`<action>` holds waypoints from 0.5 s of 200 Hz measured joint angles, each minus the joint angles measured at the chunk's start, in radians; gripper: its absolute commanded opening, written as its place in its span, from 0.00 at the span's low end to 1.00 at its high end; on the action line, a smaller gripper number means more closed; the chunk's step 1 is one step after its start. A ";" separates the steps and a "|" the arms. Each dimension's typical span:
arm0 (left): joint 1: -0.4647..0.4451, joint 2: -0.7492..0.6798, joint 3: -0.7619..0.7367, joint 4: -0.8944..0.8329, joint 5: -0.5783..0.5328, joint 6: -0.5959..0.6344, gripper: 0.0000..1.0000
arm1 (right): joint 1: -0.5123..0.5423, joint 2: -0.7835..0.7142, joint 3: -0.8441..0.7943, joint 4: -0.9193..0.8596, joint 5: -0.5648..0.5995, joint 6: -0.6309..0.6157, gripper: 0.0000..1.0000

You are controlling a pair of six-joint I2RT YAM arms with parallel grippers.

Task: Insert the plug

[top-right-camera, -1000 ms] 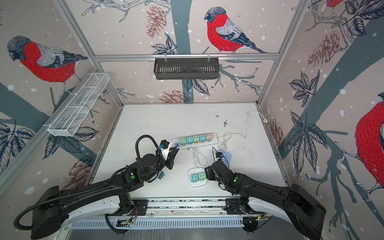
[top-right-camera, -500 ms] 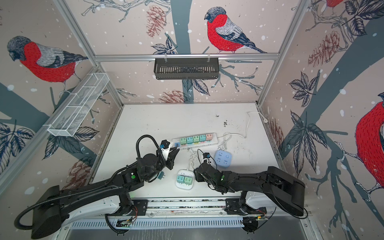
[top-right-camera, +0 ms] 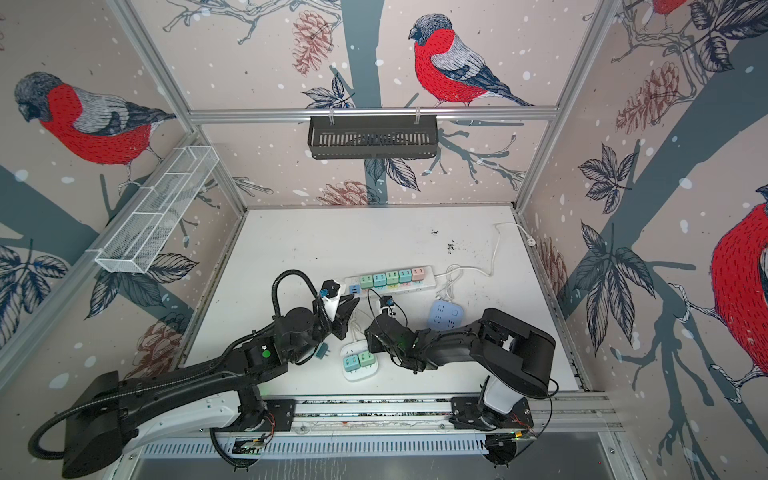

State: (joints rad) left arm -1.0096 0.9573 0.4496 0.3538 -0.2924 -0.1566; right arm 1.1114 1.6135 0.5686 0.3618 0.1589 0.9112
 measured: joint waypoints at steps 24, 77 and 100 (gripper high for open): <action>0.000 0.000 0.000 0.000 0.000 0.000 0.20 | 0.000 -0.010 0.009 -0.035 0.000 -0.008 0.45; 0.000 0.000 0.000 0.000 0.000 0.000 0.21 | -0.011 -0.263 -0.001 -0.276 0.134 -0.022 0.59; 0.000 0.000 0.000 0.000 0.000 0.000 0.21 | -0.056 -0.423 -0.008 -0.395 0.240 -0.021 0.69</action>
State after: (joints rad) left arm -1.0096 0.9569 0.4496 0.3538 -0.2924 -0.1570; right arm 1.0550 1.1908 0.5610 -0.0330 0.3988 0.8906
